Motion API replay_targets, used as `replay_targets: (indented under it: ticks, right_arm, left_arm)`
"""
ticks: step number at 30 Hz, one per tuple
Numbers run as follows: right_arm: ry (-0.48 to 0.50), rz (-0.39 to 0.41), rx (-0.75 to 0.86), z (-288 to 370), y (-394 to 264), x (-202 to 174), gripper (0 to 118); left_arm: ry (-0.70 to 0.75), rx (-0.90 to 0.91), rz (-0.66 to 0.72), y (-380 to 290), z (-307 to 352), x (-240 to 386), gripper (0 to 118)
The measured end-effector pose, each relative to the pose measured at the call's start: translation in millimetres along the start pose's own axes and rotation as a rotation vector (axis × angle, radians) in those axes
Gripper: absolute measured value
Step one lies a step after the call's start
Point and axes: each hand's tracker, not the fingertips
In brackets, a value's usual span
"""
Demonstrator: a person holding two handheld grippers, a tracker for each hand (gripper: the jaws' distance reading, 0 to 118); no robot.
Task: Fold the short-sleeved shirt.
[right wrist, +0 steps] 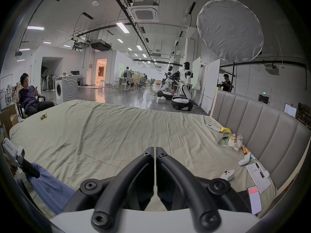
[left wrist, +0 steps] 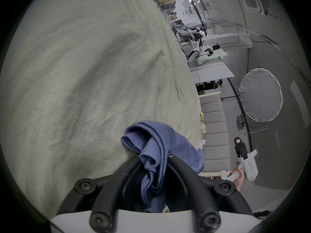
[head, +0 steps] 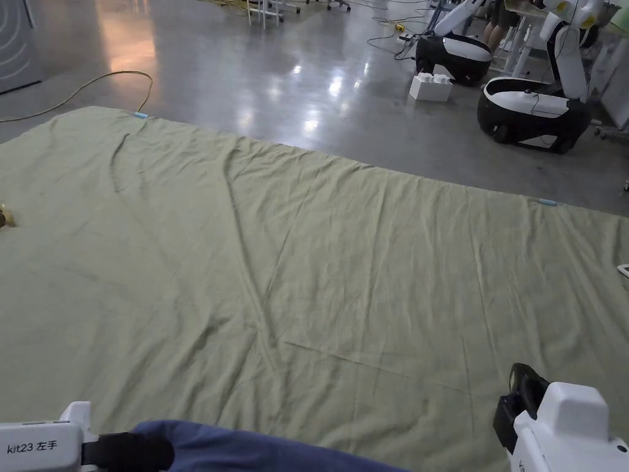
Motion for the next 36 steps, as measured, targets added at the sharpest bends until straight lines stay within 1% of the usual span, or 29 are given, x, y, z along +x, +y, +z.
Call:
replay_targets:
  ticks: [3, 4, 11, 13, 17, 20, 22, 25, 28, 34, 36]
  right_arm:
    - [-0.001, 0.002, 0.000, 0, 1, 1, 3]
    - [-0.001, 0.002, 0.000, 0, 1, 2, 3]
    - [-0.005, 0.002, 0.004, -1, 2, 7, 3]
    - [-0.006, -0.002, 0.008, -1, 2, 8, 3]
    - [-0.001, -0.008, 0.011, -3, 3, 9, 3]
    - [0.005, -0.013, 0.016, -3, 4, 8, 3]
    - [0.010, -0.013, 0.019, -4, 4, 8, 3]
    - [0.015, -0.016, 0.022, -5, 4, 8, 3]
    - [0.019, -0.021, 0.021, -6, 4, 8, 3]
    - [0.026, -0.029, 0.022, -7, 4, 9, 3]
    - [0.021, -0.045, 0.023, -5, 4, 12, 3]
  left_arm:
    - [-0.023, 0.017, 0.002, -2, 9, 14, 11]
    - [-0.030, 0.022, -0.001, 17, 16, -1, 11]
    - [-0.004, 0.017, -0.082, 37, 43, 26, 10]
    - [0.026, 0.033, -0.113, 44, 57, 43, 10]
    - [0.077, 0.051, -0.142, 54, 82, 45, 10]
    - [0.141, 0.085, -0.138, 61, 99, 44, 10]
    - [0.220, 0.112, -0.158, 63, 109, 48, 10]
    - [0.297, 0.125, -0.166, 54, 110, 68, 10]
    - [0.334, 0.109, -0.211, 48, 102, 81, 10]
    - [0.270, 0.102, -0.205, 28, 76, 121, 10]
    - [0.229, 0.107, -0.200, 24, 67, 127, 10]
